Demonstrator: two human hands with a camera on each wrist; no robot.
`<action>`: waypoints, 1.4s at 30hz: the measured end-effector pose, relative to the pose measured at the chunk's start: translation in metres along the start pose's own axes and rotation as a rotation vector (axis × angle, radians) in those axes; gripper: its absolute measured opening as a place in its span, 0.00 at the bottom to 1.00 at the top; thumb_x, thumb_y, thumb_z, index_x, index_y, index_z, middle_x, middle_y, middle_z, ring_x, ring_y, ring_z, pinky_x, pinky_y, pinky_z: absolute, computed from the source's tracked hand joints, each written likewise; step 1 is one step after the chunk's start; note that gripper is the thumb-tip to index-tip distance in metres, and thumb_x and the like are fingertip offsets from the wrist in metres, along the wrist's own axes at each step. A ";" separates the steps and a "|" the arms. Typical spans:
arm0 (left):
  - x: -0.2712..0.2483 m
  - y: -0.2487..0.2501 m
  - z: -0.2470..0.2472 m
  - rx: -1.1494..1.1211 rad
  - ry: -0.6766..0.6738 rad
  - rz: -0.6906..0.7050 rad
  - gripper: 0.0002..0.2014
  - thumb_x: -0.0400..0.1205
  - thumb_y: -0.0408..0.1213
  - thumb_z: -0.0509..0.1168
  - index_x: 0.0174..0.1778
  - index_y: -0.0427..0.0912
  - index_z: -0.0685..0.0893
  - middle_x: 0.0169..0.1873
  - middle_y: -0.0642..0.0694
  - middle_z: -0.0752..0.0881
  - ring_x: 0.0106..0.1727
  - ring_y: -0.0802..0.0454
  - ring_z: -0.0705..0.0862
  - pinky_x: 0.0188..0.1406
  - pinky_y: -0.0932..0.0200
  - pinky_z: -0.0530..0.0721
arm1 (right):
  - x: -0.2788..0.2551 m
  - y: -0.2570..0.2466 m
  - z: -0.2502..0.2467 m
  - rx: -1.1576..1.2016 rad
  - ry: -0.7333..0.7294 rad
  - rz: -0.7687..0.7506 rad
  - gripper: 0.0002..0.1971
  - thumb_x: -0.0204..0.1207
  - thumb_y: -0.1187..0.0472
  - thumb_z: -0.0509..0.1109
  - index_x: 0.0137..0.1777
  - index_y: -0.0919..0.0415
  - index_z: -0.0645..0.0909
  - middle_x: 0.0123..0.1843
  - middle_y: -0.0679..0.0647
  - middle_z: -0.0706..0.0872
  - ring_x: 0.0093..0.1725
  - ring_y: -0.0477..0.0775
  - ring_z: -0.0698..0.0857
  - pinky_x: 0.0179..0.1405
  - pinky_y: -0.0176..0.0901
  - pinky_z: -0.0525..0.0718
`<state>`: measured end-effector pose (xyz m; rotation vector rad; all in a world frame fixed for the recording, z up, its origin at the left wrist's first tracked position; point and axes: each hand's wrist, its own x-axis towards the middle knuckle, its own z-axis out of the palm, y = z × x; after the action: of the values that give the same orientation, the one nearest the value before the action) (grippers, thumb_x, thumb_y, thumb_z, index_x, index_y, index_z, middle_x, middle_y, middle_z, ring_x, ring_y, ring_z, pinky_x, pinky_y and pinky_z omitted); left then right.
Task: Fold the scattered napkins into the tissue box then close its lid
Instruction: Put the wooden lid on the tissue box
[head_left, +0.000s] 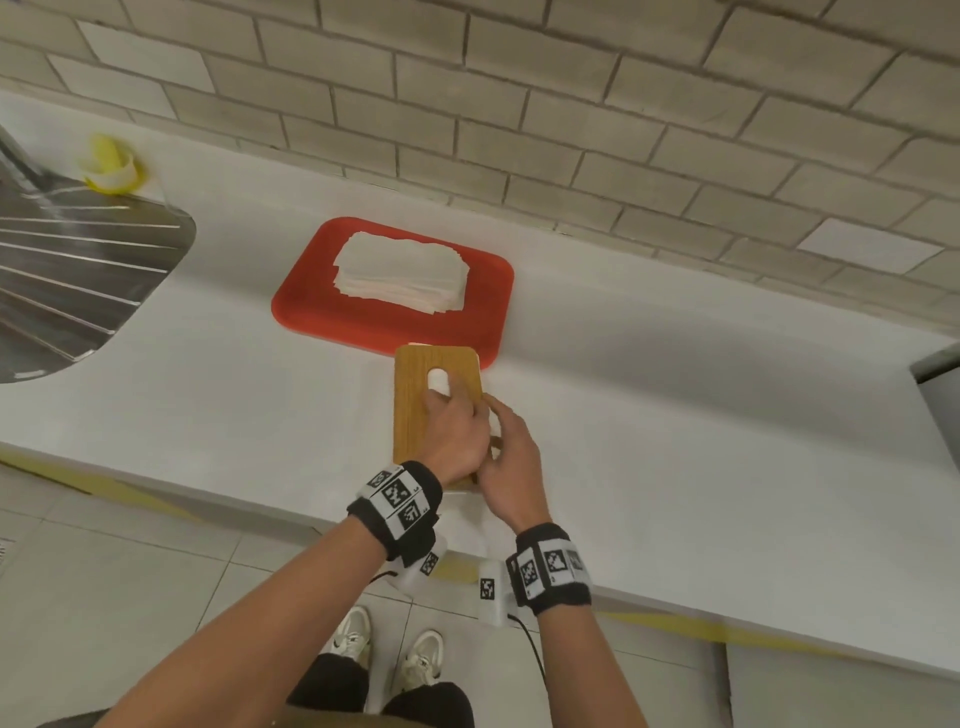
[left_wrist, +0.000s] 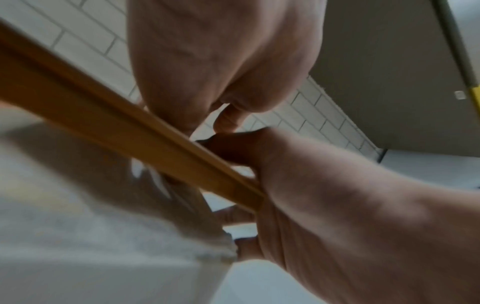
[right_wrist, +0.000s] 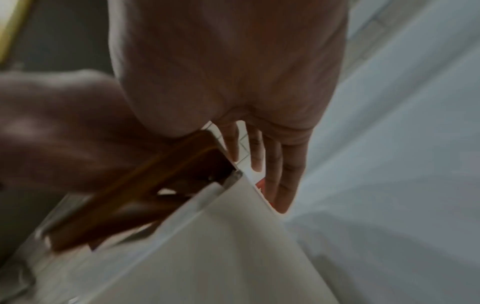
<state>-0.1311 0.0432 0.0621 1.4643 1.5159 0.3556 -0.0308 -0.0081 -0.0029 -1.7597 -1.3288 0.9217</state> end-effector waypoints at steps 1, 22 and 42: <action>-0.002 0.002 -0.003 0.030 0.004 0.039 0.20 0.97 0.38 0.50 0.81 0.31 0.73 0.70 0.30 0.74 0.69 0.33 0.77 0.75 0.47 0.74 | 0.002 -0.004 0.003 -0.078 -0.009 -0.015 0.32 0.85 0.56 0.73 0.88 0.41 0.70 0.84 0.46 0.78 0.78 0.48 0.80 0.81 0.47 0.80; 0.121 -0.077 -0.082 0.674 0.079 0.621 0.29 0.92 0.53 0.47 0.67 0.33 0.84 0.56 0.35 0.86 0.56 0.33 0.86 0.59 0.40 0.84 | -0.005 -0.035 0.070 -0.679 0.269 0.126 0.36 0.92 0.41 0.52 0.95 0.56 0.54 0.89 0.59 0.71 0.73 0.65 0.85 0.57 0.59 0.89; 0.164 -0.089 -0.087 0.995 -0.065 0.991 0.29 0.94 0.50 0.45 0.84 0.35 0.72 0.56 0.34 0.78 0.47 0.36 0.78 0.46 0.38 0.84 | -0.008 -0.069 0.119 -0.778 0.381 0.392 0.61 0.71 0.16 0.60 0.94 0.59 0.59 0.79 0.64 0.76 0.63 0.67 0.81 0.58 0.58 0.80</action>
<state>-0.2223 0.2022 -0.0317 2.9512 0.7734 0.0863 -0.1674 0.0134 0.0021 -2.6947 -1.1773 0.2040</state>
